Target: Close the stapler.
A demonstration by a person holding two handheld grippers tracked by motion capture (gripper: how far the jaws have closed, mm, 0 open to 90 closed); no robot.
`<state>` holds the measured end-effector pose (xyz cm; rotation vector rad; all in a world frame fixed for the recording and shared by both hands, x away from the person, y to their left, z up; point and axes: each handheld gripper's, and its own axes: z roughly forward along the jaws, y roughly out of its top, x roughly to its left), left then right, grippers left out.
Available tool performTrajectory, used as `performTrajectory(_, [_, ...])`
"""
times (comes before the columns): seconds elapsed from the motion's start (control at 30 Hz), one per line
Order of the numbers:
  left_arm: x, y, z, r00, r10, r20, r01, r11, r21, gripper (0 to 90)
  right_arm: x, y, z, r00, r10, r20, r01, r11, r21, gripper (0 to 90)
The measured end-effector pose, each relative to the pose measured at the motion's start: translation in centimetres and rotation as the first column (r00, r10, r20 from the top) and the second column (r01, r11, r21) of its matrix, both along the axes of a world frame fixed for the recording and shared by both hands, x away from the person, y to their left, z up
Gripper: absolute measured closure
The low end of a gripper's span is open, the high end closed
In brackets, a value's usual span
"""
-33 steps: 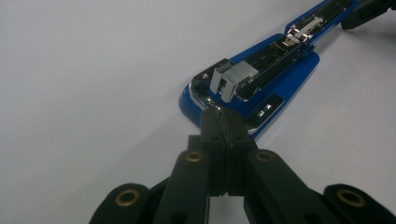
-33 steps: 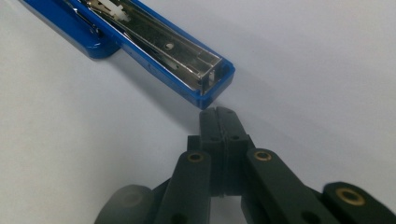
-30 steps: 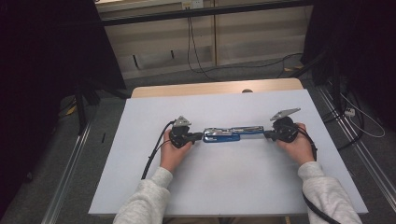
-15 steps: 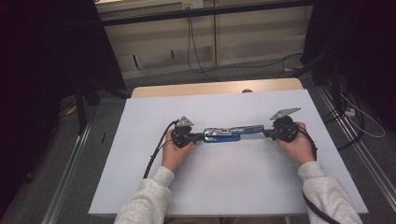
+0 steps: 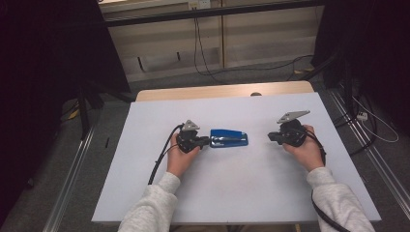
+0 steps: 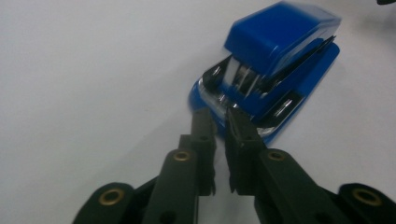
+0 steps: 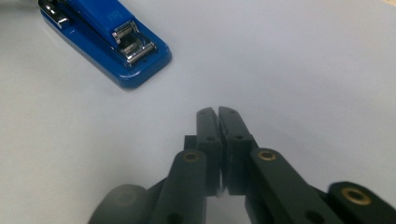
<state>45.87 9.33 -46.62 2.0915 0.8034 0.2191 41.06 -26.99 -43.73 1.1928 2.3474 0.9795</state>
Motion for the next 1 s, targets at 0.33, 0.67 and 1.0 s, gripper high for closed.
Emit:
performTrajectory(0.33, [0.0, 2.1, 1.2, 0.9971, 0.073, -0.022, -0.074, 0.9950, -0.067, 38.5, -0.1, 0.5, -0.7, 0.9997, -0.020, -0.011, 0.020, 0.998, 0.054, 59.3])
performTrajectory(0.67, [-1.5, 4.6, 2.5, 0.9973, 0.068, -0.027, -0.071, 0.9877, -0.140, 11.4, -1.4, 1.5, -0.7, 0.9998, -0.001, -0.020, 0.002, 0.996, 0.090, 33.1])
performTrajectory(1.0, [-3.8, 7.6, 3.3, 0.9970, 0.074, -0.024, -0.078, 0.9739, -0.213, 7.1, -5.4, 2.0, 0.3, 0.9998, 0.019, 0.002, -0.019, 0.988, 0.156, 16.9])
